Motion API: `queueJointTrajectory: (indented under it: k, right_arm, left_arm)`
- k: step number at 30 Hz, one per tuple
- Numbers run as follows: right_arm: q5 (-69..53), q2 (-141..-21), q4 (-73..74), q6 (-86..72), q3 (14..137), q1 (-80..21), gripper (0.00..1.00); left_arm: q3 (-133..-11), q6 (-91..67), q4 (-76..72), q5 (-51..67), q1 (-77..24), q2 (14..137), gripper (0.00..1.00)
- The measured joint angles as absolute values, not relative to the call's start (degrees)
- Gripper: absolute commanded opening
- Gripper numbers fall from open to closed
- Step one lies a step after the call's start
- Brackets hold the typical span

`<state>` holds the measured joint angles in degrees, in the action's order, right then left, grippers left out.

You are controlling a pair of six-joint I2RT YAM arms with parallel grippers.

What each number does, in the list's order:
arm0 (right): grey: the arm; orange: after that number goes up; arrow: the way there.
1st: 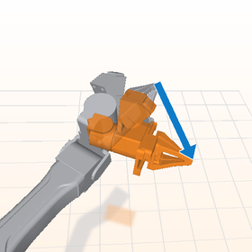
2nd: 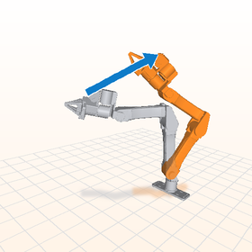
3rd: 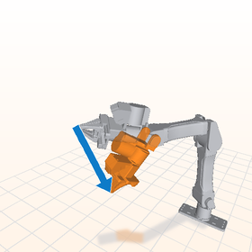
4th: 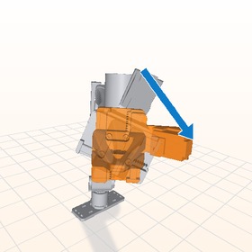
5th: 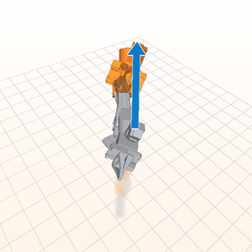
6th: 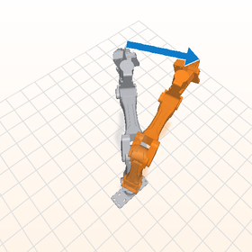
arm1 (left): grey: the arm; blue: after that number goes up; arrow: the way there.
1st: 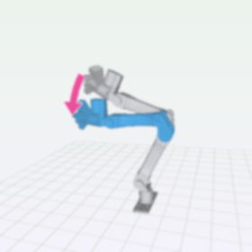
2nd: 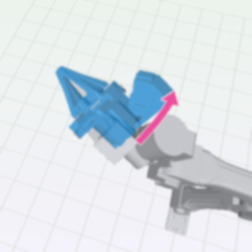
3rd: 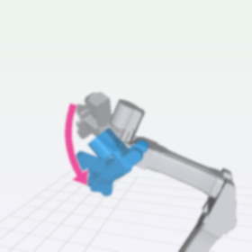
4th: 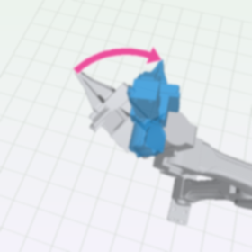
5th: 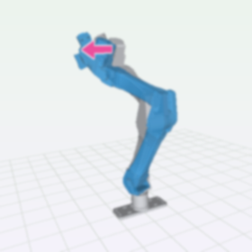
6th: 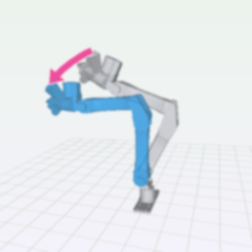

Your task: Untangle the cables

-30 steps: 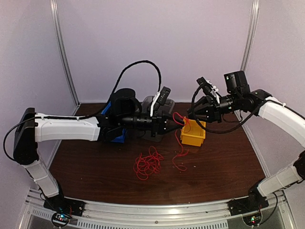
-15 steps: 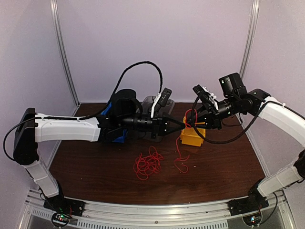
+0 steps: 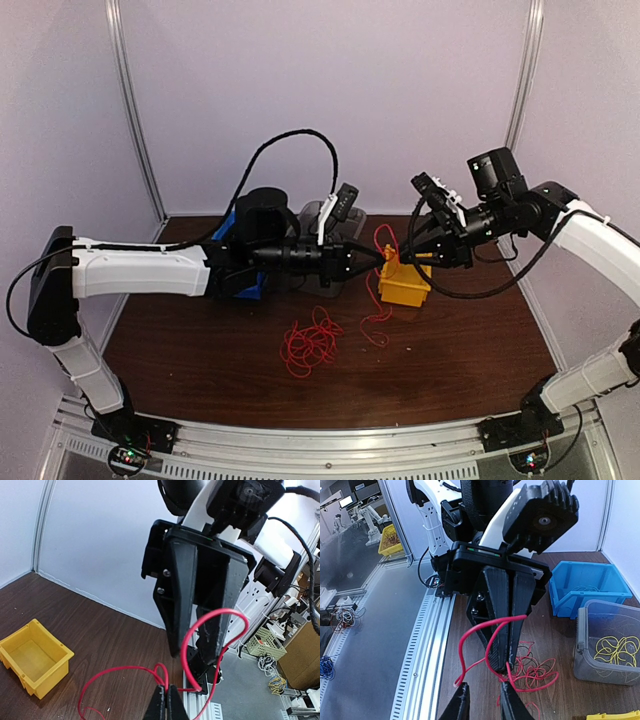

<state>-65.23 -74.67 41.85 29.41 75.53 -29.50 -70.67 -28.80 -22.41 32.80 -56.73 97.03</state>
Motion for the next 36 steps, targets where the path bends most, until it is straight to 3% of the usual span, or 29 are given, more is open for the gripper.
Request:
queueJointTrajectory:
  k: [18, 22, 26, 36]
  right_arm:
    - [-57.9, -76.8, 40.4, 28.1, 75.6, -32.4, 0.28]
    - [-57.0, -76.8, 40.1, 28.1, 75.6, -32.5, 0.18]
    - [-56.4, -76.8, 39.5, 28.1, 75.6, -32.5, 0.00]
    - [-52.6, -76.5, 39.6, 27.0, 76.7, -32.3, 0.00]
  left_arm:
    - [-70.7, -28.8, -21.9, 33.4, -56.7, 97.0, 0.00]
    - [-70.8, -28.8, -21.7, 33.7, -56.7, 97.0, 0.00]
    - [-71.2, -28.7, -20.7, 33.8, -56.7, 97.0, 0.00]
    - [-73.8, -25.9, -14.5, 27.7, -56.9, 96.7, 0.00]
